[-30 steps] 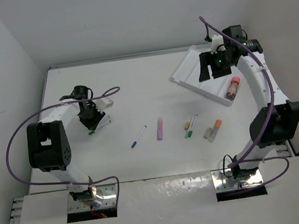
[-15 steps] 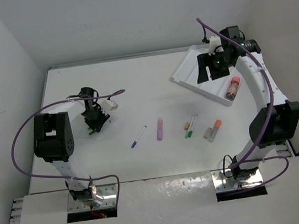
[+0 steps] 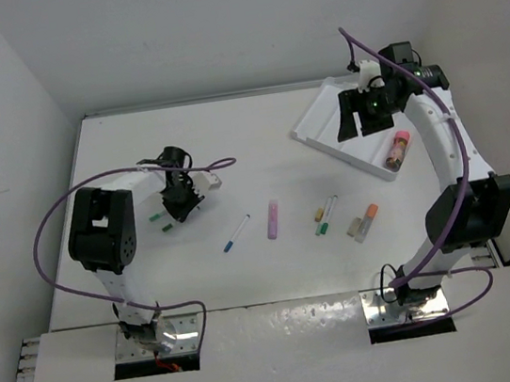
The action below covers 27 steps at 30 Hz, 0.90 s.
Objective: Sort the stationery into containers
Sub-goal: Grab a piece of stationery with the left arm, then pass the stationery from the left arm to the right
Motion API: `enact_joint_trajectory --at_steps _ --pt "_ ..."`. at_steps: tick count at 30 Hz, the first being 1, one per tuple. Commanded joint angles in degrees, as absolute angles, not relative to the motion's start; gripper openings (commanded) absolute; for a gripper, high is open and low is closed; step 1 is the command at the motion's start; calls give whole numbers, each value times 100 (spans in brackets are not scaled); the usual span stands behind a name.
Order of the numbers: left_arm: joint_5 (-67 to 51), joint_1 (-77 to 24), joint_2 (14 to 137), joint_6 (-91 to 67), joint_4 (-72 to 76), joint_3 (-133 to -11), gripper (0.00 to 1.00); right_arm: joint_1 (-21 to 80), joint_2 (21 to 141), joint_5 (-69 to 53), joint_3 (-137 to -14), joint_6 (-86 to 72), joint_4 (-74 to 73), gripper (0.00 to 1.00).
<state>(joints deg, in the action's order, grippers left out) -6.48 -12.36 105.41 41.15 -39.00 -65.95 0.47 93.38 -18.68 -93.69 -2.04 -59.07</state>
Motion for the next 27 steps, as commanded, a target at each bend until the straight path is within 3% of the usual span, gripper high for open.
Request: enact_joint_trajectory --at_steps 1,3,7,11,17,22,27 --pt "-879 -1529 10855 3868 -3814 -6565 17 -139 9036 -2004 -9589 -114 -5932 70" --pt "-1166 -1687 10654 3710 -3963 -6679 8 -176 8712 -2004 -9624 191 -5907 71" --pt "-2072 -1766 10223 3279 -4392 -7240 0 -167 8202 -2048 -9431 535 -5530 70" --pt "-3406 -1854 9950 2482 -4851 -8172 0 210 7289 -2153 -8729 1141 -4888 68" --pt "-4280 -2030 9361 657 -4598 -8842 0 1501 6215 -2145 -7499 3205 -3982 65" --pt "-4867 -2109 8737 -1035 -3701 -8517 0 3021 5546 -1776 -6584 4867 -2911 58" --pt "-6537 -2057 8781 -2774 -2380 -7895 0 4540 5546 -1618 -5978 6317 -1981 57"
